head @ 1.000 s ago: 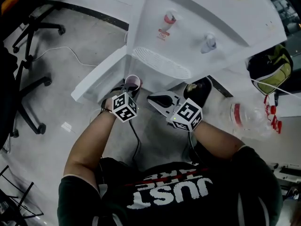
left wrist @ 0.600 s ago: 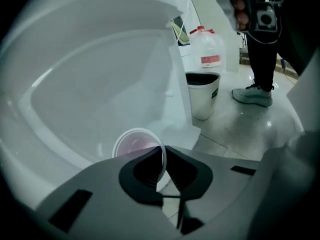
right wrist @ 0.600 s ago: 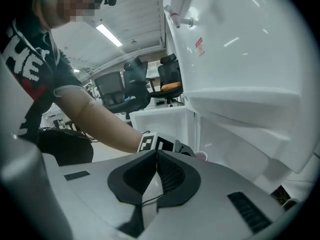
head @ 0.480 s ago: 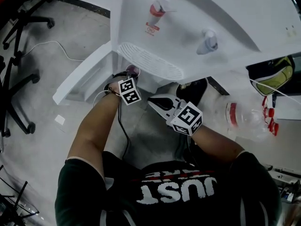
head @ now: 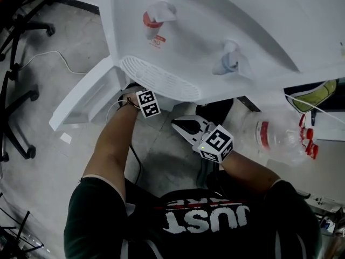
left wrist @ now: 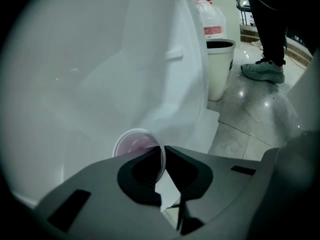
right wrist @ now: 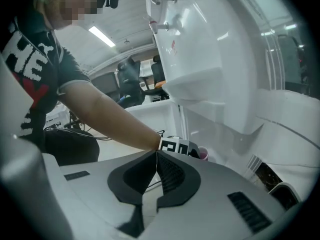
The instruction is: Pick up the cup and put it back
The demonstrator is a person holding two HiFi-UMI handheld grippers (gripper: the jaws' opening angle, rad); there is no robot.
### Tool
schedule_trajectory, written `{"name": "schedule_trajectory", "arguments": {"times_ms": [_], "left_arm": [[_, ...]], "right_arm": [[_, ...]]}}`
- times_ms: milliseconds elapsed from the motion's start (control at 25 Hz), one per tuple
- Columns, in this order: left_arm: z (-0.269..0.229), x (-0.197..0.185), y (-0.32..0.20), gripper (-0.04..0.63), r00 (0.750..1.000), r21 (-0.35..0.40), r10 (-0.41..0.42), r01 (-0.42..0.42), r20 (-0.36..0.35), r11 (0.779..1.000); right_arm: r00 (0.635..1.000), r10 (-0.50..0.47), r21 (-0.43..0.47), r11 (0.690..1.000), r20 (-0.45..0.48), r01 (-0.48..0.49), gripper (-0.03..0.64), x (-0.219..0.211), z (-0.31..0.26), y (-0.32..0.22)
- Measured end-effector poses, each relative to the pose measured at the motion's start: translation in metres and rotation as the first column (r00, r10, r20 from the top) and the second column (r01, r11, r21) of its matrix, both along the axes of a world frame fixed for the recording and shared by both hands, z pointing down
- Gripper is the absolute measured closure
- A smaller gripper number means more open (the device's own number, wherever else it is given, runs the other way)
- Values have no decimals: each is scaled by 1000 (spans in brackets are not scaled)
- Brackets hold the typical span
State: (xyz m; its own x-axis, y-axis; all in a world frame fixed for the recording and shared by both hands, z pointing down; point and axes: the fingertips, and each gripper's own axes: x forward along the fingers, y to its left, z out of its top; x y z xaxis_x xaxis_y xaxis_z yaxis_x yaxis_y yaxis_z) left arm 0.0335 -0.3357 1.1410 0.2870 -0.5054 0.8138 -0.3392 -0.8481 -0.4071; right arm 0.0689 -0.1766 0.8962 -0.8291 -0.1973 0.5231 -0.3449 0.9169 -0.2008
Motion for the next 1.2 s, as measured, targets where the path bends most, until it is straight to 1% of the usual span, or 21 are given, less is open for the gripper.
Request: {"name": "schedule_trajectory", "arguments": {"times_ms": [120, 200, 280, 400, 520, 720, 800, 840, 960, 1040, 1120, 1200], "left_arm": [[-26, -1, -2, 571, 1000, 0, -4, 4, -16, 1000], [-14, 4, 0, 569, 1000, 3, -2, 2, -17, 1000], [5, 7, 0, 532, 1000, 9, -6, 7, -5, 1000], [-12, 8, -5, 474, 1000, 31, -13, 14, -20, 999], [1, 10, -8, 425, 999, 53, -29, 31, -32, 998], [-23, 5, -7, 365, 995, 96, -51, 59, -81, 994], [-37, 1, -4, 364, 990, 107, -68, 81, -123, 991], [-47, -1, -3, 364, 985, 111, -77, 95, -156, 989], [-84, -5, 10, 364, 955, 110, -102, 138, -278, 984], [-104, -12, 28, 364, 924, 84, -114, 155, -364, 984], [-125, -23, 54, 365, 883, 42, -121, 157, -454, 987], [-147, -39, 81, 383, 823, -7, -146, 170, -548, 985]], "right_arm": [[1000, 6, -1, 1000, 5, -6, 583, 3, -2, 2], [1000, 17, -5, 1000, 12, -17, 583, 5, -3, 4], [1000, 24, -7, 1000, 17, -24, 583, 6, -4, 6], [999, 26, -7, 1000, 20, -26, 583, 5, -6, 8], [1000, 14, 1, 1000, 26, -14, 583, 3, -9, 12], [1000, 12, 2, 1000, 28, -12, 583, -5, -8, 10], [999, -4, 8, 1000, 33, 4, 583, -12, -10, 12], [999, -12, 12, 1000, 34, 11, 583, -16, -11, 13], [999, -16, 19, 1000, 41, 15, 583, -27, -13, 12], [999, -14, 24, 1000, 50, 13, 583, -34, -17, 9], [998, -20, 29, 999, 57, 18, 583, -42, -20, 6], [997, -32, 34, 999, 64, 30, 583, -51, -24, 3]]}}
